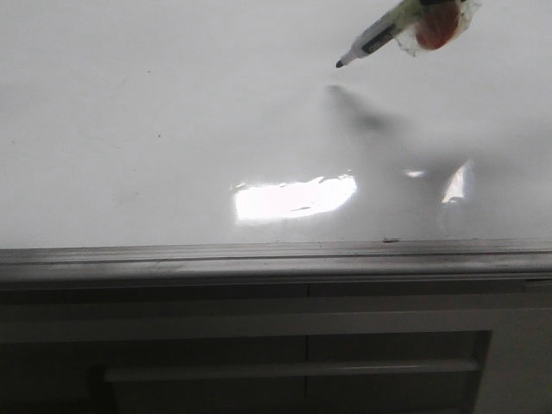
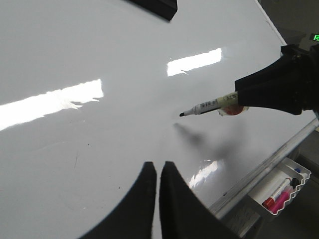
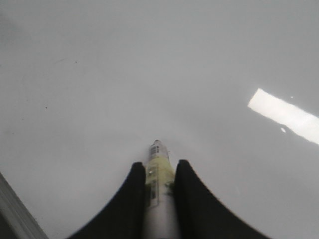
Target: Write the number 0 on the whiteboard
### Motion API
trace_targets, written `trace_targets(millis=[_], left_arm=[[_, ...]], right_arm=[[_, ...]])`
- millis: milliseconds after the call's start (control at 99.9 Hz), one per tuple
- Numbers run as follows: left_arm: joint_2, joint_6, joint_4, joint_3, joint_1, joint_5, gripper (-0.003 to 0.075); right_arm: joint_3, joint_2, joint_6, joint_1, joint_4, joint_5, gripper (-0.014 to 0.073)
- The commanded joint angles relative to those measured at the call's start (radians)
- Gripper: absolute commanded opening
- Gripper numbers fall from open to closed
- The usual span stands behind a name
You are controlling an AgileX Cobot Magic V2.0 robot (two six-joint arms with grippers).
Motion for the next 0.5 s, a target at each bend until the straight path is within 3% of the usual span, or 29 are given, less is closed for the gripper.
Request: trace_targets(millis=[0,260,490], left_arm=[[0.000,-0.011,-0.010,-0.027,0.002,-0.078,-0.0020],[0.000,-0.011,-0.010,-0.027,0.002,-0.079,-0.0020],[0.000,-0.011,-0.010,-0.027,0.002,-0.092,-0.0020]], right_arm=[[-0.037,0.011,0.002,-0.006,0.010,-0.077,-0.0058],[-0.037,0.055,0.002,-0.006,0.010,-0.060,-0.0058],[-0.037,0.063,0.002,-0.006,0.010,0.076,-0.0058]])
